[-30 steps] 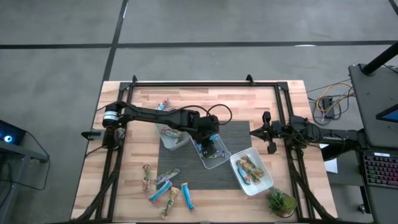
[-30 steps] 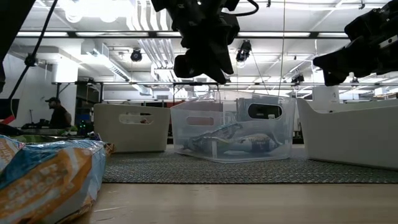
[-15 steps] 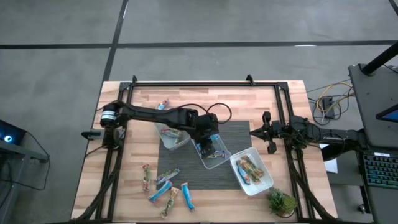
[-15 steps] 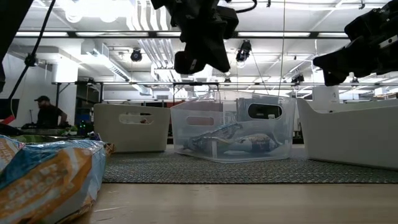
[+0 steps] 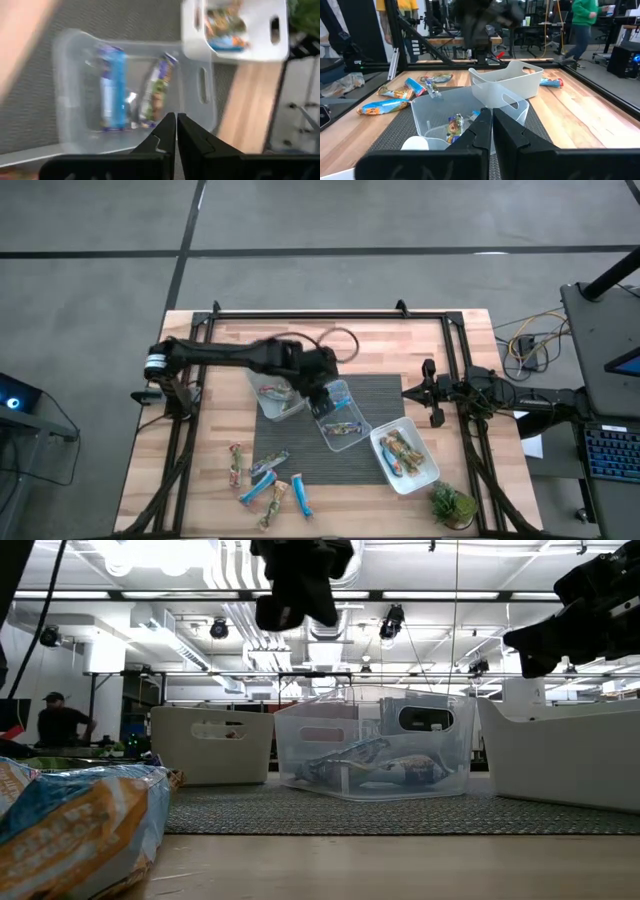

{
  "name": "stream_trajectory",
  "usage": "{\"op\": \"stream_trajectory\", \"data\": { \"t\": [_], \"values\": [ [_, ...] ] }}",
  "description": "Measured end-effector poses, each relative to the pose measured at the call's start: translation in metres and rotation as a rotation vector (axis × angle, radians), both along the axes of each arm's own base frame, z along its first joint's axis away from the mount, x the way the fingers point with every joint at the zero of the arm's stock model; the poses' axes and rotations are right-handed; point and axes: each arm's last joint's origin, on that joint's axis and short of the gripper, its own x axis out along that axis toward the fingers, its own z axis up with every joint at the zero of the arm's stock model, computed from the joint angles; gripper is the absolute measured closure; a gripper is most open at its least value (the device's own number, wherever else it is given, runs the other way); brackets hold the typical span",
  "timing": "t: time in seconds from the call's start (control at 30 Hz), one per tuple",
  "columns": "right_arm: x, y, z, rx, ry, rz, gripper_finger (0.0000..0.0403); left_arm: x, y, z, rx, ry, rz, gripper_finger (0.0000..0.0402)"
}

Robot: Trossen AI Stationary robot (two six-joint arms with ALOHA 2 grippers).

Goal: Pick and place Granola Bars by type
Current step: Put the red granola bar into the gray bin

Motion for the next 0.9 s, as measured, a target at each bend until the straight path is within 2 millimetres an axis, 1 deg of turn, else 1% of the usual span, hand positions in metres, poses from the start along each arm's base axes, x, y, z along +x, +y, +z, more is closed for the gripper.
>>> {"op": "stream_trajectory", "data": {
  "t": [0.2, 0.4, 0.63, 0.9],
  "values": [
    [0.000, 0.000, 0.000, 0.000, 0.000, -0.001, 0.0394, -0.023, 0.025, 0.022, 0.079, -0.013, 0.057, 0.0401],
    [0.000, 0.000, 0.000, 0.000, 0.000, 0.000, 0.0394, -0.044, 0.047, 0.033, 0.128, 0.017, 0.063, 0.0401],
    [0.000, 0.000, 0.000, 0.000, 0.000, 0.000, 0.0394, -0.062, 0.071, 0.035, 0.205, 0.033, 0.056, 0.0401],
    [0.000, 0.000, 0.000, 0.000, 0.000, 0.000, 0.0394, -0.073, 0.099, 0.031, 0.240, 0.058, 0.084, 0.0401]
  ]
}}
